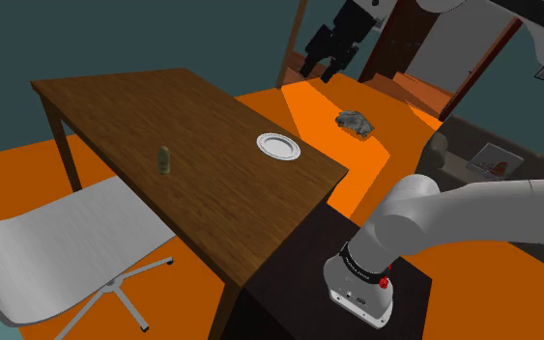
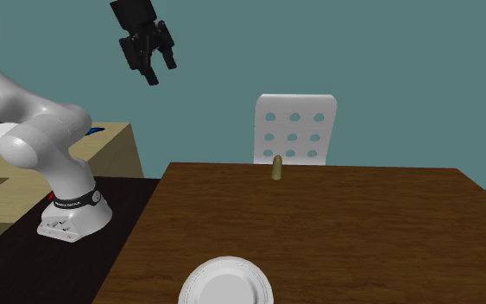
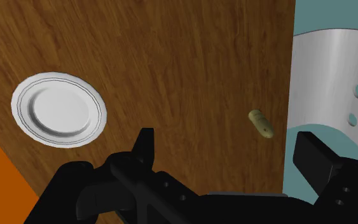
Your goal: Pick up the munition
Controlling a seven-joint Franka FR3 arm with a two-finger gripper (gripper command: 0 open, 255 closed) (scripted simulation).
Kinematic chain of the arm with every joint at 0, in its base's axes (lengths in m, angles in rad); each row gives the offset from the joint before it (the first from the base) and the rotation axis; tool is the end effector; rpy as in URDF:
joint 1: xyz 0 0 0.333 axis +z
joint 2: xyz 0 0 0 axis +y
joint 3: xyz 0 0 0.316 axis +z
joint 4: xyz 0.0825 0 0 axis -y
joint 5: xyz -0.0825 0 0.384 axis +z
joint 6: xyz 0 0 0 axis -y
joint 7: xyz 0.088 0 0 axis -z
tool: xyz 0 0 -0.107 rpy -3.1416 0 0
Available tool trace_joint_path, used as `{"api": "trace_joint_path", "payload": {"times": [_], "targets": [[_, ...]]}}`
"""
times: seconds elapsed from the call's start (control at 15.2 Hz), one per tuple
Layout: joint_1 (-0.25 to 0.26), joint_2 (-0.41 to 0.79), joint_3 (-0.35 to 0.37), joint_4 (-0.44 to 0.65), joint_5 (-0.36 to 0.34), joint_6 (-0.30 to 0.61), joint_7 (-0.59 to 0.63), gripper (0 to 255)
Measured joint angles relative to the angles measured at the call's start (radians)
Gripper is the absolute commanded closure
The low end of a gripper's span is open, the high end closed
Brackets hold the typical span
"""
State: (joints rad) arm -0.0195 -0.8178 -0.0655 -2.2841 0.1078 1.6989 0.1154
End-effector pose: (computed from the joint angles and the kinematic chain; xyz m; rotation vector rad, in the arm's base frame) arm 0.3088 -0.0247 0.6479 -2.9483 0.2759 -0.3387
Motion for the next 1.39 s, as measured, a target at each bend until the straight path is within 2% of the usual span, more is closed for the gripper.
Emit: {"api": "trace_joint_path", "payload": {"times": [0.26, 1.06, 1.39], "targets": [[0.013, 0.065, 0.016, 0.011, 0.003, 0.034, -0.002, 0], [0.075, 0.499, 0.094, 0.141, -0.004, 0.221, -0.021, 0], [0.096, 0.683, 0.127, 0.25, -0.024, 0.245, -0.015, 0]]}}
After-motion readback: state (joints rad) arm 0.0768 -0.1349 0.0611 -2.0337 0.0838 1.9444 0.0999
